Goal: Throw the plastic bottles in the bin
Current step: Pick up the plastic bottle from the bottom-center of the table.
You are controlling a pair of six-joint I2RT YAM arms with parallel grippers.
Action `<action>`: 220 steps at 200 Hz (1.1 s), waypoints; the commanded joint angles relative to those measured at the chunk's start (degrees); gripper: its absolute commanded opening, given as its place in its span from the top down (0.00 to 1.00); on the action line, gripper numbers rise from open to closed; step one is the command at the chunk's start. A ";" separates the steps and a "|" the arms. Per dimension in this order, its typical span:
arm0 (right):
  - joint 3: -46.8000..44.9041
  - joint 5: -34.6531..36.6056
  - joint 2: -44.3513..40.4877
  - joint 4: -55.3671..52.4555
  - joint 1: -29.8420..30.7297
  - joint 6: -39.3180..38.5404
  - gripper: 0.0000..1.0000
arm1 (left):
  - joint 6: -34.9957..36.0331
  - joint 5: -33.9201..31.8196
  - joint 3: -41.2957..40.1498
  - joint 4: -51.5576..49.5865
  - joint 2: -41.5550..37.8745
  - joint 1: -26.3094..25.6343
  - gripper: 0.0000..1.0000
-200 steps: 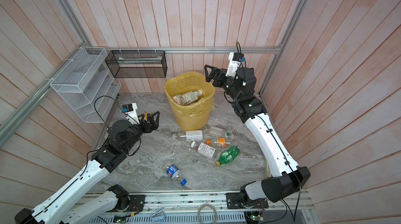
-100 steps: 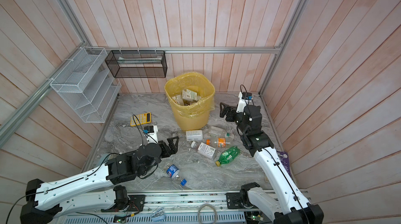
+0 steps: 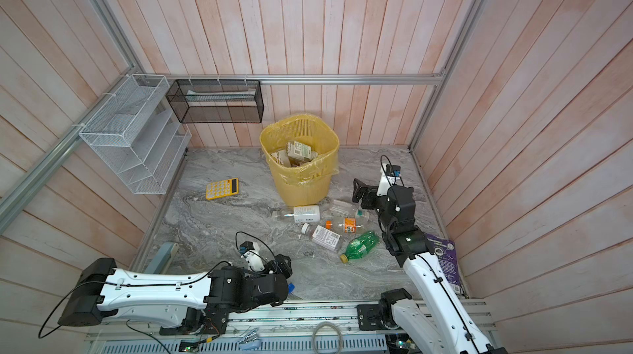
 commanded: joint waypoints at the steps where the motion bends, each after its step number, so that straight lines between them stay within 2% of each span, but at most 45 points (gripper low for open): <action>1: -0.94 -0.80 -1.39 1.40 -0.44 -0.85 0.01 | -7.90 0.25 -1.57 -3.25 0.87 -1.01 0.00; 28: -0.93 -0.38 -2.10 0.74 -0.57 -1.35 0.01 | -11.53 0.51 -6.24 -1.78 0.09 -0.99 0.00; 46: -0.73 -0.10 -2.68 -0.03 -0.74 -1.57 0.01 | -10.32 0.07 -9.54 1.72 -1.42 -0.09 0.03; 65: -0.86 -0.16 -2.90 0.07 -0.73 -1.03 0.01 | -4.46 1.47 -11.08 6.13 -1.55 3.47 0.03; 87: -1.30 -0.97 -2.23 0.33 -0.75 -0.33 0.01 | 6.47 4.96 -12.75 13.51 -1.23 9.63 0.04; 113: -1.50 -1.74 -1.87 0.67 -0.71 0.38 0.01 | 14.60 8.99 -16.79 22.38 -2.42 14.90 0.06; 156: -1.35 -0.72 -1.10 2.01 -0.75 2.27 0.01 | 23.89 17.50 -19.38 33.02 0.83 21.38 0.13; 182: -0.96 -0.11 0.47 2.01 -0.75 3.47 0.01 | 27.48 20.67 -19.13 35.50 2.99 23.94 0.23; 220: -0.54 1.33 1.80 1.98 -0.75 4.28 0.01 | 29.78 21.71 -20.12 37.98 1.75 25.71 0.46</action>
